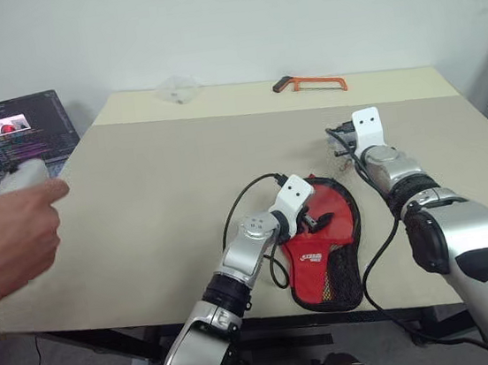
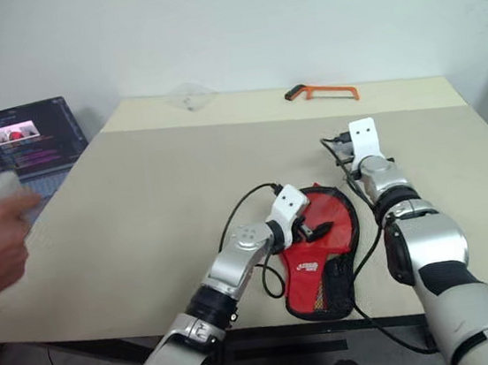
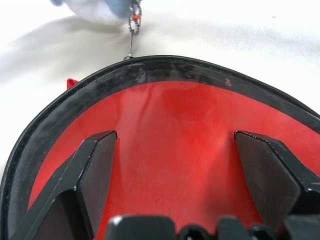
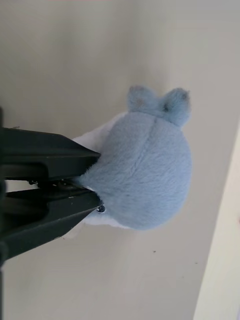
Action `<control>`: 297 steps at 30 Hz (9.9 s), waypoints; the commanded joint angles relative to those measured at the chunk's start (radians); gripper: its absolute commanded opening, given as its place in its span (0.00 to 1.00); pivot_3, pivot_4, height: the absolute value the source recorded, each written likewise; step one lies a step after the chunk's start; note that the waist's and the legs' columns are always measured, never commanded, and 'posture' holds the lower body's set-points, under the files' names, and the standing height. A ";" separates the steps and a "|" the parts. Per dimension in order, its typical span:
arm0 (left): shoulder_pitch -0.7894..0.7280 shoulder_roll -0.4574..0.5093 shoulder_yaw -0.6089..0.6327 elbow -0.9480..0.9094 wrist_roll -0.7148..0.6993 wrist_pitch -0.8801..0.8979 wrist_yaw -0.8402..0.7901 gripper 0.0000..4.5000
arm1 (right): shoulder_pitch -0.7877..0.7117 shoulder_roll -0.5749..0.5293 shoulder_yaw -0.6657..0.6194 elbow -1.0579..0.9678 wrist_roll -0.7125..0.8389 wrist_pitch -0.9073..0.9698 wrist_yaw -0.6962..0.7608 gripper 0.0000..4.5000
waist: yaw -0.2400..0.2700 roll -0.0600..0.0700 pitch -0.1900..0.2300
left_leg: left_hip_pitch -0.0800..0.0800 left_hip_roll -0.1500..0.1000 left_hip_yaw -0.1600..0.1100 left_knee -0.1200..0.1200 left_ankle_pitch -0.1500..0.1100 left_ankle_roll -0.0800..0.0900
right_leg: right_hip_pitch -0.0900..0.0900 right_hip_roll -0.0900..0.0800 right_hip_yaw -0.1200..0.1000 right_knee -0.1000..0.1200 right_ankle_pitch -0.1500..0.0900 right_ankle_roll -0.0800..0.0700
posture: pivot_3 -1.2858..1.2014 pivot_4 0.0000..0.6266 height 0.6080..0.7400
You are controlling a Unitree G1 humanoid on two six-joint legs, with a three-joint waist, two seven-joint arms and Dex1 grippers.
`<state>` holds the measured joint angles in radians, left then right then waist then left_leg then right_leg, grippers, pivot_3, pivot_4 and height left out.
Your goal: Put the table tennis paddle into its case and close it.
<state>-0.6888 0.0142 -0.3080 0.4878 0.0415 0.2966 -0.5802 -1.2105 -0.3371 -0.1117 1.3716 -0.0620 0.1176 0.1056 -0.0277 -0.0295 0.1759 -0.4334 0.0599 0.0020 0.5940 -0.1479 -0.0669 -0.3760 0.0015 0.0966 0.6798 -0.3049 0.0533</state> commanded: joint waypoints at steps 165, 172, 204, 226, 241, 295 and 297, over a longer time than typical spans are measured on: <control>0.073 0.606 0.203 -0.542 -0.433 0.164 -0.622 0.91 | 0.531 -0.207 0.197 -1.315 0.373 0.837 0.529 0.01 | -0.015 0.010 0.011 | -0.001 -0.015 -0.051 0.011 -0.021 -0.008 | 0.026 -0.013 -0.049 0.013 -0.040 -0.007 | 0.52 0.24 1.00; 0.074 0.601 0.191 -0.545 -0.430 0.159 -0.619 0.91 | 0.436 -0.133 0.264 -1.132 0.291 0.689 0.536 0.01 | -0.022 0.010 0.011 | -0.001 -0.014 -0.051 0.014 -0.021 -0.008 | 0.025 -0.012 -0.048 0.017 -0.041 -0.007 | 0.52 0.24 1.00; -0.104 0.169 0.004 0.056 -0.100 -0.318 -0.386 0.91 | 0.712 -0.528 -0.036 -1.706 0.674 1.039 0.871 0.99 | 0.003 0.010 0.012 | -0.003 -0.015 -0.051 0.014 -0.021 -0.007 | 0.025 -0.012 -0.049 0.014 -0.040 -0.009 | 0.52 0.24 1.00; -0.100 0.064 -0.025 0.289 -0.004 -0.403 -0.364 0.91 | 1.013 -0.706 0.143 -1.826 0.614 0.944 0.812 0.99 | -0.002 0.011 0.011 | 0.000 -0.016 -0.052 0.016 -0.020 -0.006 | 0.029 -0.012 -0.049 0.015 -0.042 -0.003 | 0.52 0.24 1.00; -0.084 0.059 -0.031 0.265 0.007 -0.390 -0.360 0.91 | 1.053 -0.816 0.165 -1.918 0.598 0.862 0.927 0.24 | 0.001 0.012 0.011 | 0.001 -0.016 -0.054 0.015 -0.020 -0.006 | 0.034 -0.012 -0.052 0.008 -0.042 -0.003 | 0.52 0.24 1.00; -0.068 0.248 0.056 0.055 -0.069 -0.356 -0.480 0.91 | 1.053 -0.966 0.324 -1.919 0.288 0.380 1.191 0.44 | -0.002 0.011 -0.011 | 0.007 -0.024 -0.054 0.010 -0.020 -0.005 | 0.042 -0.022 -0.053 0.001 -0.043 0.000 | 0.52 0.24 1.00; -0.051 0.316 0.086 -0.043 -0.112 -0.326 -0.524 0.91 | 1.050 -0.959 0.312 -1.903 0.296 0.383 1.194 0.59 | -0.004 0.013 -0.007 | 0.002 -0.023 -0.054 0.010 -0.020 -0.005 | 0.038 -0.021 -0.053 0.002 -0.041 -0.004 | 0.52 0.24 1.00</control>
<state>-0.7355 0.3035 -0.2688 0.5565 -0.0206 -0.0438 -1.0655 -0.1460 -1.2984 0.2222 -0.5343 0.2324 0.5112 1.2891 -0.0313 -0.0165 0.1692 -0.4317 0.0364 -0.0525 0.6042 -0.1674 -0.0718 -0.3387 -0.0194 0.0438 0.6814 -0.3455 0.0497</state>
